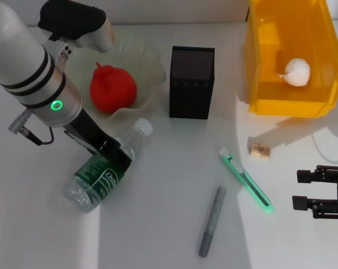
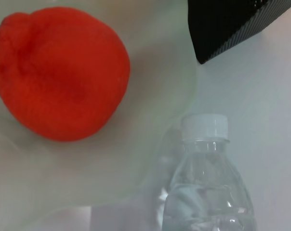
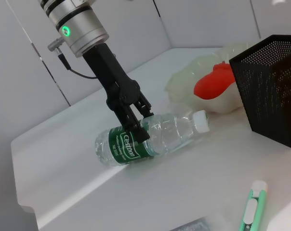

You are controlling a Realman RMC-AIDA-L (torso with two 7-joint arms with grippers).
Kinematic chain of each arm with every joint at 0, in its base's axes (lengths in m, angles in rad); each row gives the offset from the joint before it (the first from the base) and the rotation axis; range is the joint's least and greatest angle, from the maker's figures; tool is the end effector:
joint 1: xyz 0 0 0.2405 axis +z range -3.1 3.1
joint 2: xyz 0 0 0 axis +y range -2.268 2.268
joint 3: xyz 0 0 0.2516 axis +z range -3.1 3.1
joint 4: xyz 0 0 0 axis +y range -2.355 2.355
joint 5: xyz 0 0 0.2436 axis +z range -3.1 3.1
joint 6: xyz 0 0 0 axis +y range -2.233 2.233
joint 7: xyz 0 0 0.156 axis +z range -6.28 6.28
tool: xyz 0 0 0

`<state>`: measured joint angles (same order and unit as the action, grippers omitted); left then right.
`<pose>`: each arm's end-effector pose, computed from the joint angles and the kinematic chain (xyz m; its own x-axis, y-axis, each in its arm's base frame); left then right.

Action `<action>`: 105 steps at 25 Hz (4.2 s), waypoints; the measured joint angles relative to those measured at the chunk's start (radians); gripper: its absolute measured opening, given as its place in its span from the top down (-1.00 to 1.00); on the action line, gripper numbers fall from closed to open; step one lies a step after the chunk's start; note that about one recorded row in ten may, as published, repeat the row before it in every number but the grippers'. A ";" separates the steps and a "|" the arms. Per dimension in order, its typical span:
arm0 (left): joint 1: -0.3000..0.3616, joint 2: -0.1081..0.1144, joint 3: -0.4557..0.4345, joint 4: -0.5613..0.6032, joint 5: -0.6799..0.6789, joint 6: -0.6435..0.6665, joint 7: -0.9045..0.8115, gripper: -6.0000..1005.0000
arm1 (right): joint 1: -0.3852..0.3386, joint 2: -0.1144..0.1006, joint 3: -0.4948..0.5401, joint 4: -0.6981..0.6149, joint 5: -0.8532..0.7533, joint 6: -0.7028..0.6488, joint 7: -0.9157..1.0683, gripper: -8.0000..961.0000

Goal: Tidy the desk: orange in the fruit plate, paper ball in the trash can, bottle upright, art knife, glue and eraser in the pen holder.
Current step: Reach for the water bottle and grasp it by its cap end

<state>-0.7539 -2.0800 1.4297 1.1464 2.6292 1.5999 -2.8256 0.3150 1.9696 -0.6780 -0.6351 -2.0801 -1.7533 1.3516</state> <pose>-0.1658 0.3902 -0.0367 0.5294 0.8053 -0.2668 0.6703 -0.5899 -0.4502 0.3541 0.2696 0.0293 0.7590 -0.4934 -0.4249 -0.5608 -0.8269 -0.0416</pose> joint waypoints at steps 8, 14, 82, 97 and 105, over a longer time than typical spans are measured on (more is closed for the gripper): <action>0.007 0.000 0.000 0.002 -0.002 0.003 0.006 -0.62 | -0.001 0.000 0.000 0.000 0.000 0.001 -0.001 -0.49; 0.024 0.000 0.002 0.034 -0.003 0.004 0.009 -0.50 | -0.003 0.000 0.000 0.000 0.000 0.012 -0.002 -0.49; -0.025 0.000 0.077 0.078 -0.144 -0.074 -0.051 -0.55 | -0.007 0.007 0.028 0.002 0.005 0.013 -0.004 -0.49; -0.028 0.000 0.138 -0.020 -0.084 -0.242 -0.048 -0.53 | -0.014 0.006 0.028 0.002 0.001 0.015 -0.005 -0.49; -0.025 0.000 0.170 -0.037 -0.091 -0.284 -0.050 -0.52 | -0.014 0.006 0.028 0.002 0.004 0.011 -0.005 -0.49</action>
<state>-0.7793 -2.0800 1.5993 1.1090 2.5384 1.3157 -2.8752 0.3006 1.9757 -0.6505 -0.6336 -2.0761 -1.7423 1.3468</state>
